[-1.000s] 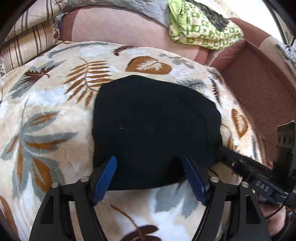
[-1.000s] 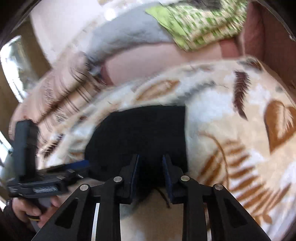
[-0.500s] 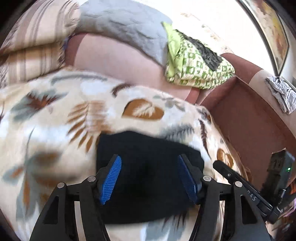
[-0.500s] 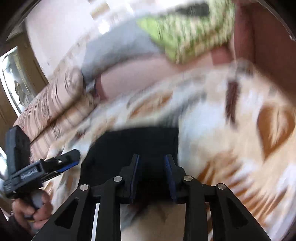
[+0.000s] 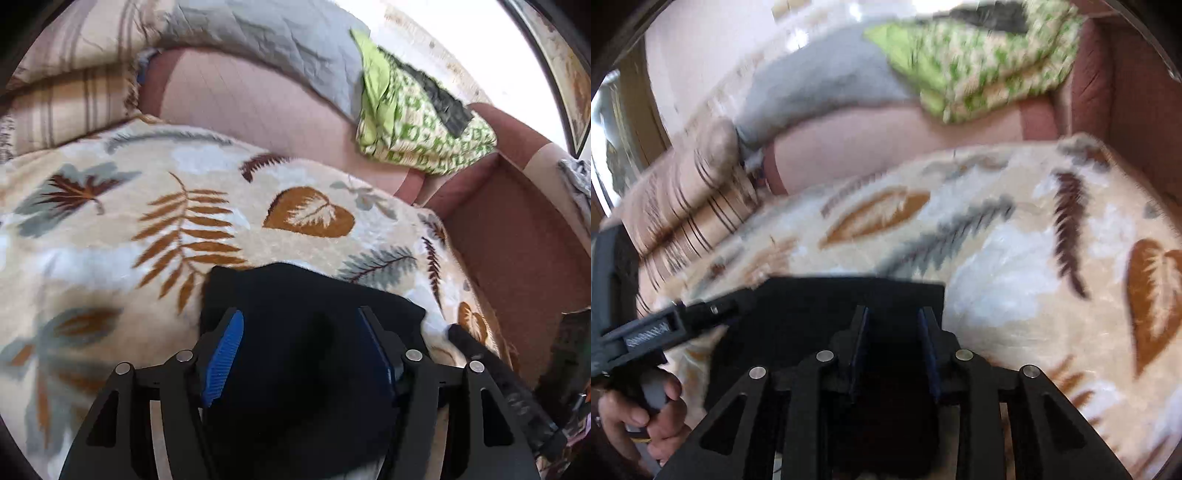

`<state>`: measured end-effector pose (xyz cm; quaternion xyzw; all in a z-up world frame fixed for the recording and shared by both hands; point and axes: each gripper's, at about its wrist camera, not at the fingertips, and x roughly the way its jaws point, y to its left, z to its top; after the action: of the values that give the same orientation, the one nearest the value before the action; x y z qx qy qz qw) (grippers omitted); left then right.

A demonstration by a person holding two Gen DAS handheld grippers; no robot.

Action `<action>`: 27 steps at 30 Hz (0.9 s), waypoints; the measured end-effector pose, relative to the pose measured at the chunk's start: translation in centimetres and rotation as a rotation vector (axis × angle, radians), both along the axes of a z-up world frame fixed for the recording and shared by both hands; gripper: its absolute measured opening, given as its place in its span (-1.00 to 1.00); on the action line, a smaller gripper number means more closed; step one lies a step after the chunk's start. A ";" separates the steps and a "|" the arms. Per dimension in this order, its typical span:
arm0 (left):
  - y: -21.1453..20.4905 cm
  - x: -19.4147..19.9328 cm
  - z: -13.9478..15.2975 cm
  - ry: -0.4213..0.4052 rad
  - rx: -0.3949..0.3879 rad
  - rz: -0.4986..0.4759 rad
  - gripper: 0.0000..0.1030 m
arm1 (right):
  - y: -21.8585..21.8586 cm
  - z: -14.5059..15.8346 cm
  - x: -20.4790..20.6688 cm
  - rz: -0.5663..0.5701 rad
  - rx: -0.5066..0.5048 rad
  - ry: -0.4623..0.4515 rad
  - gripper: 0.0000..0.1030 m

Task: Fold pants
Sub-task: 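Open both tools and lift them off the folded pants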

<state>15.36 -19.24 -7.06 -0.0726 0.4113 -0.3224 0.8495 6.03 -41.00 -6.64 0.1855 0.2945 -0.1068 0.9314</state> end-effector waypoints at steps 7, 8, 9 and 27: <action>3.1 -9.2 1.8 -0.090 0.028 -0.042 0.60 | 2.8 2.7 -7.6 0.025 0.036 -0.102 0.31; 3.4 -10.7 1.4 -0.093 0.066 -0.044 0.60 | 2.8 2.9 -8.4 0.012 0.057 -0.112 0.35; 3.6 -11.6 1.1 -0.100 0.092 -0.046 0.60 | 2.9 2.9 -8.9 -0.005 0.075 -0.112 0.37; 3.1 -14.3 1.9 -0.146 0.202 -0.019 0.76 | 7.3 2.5 -9.5 0.089 -0.026 -0.031 0.38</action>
<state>1.08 -16.09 -5.15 0.0407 0.3794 -0.2919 0.8770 -3.45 -33.74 -4.16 0.1620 0.2865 -0.0663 0.9420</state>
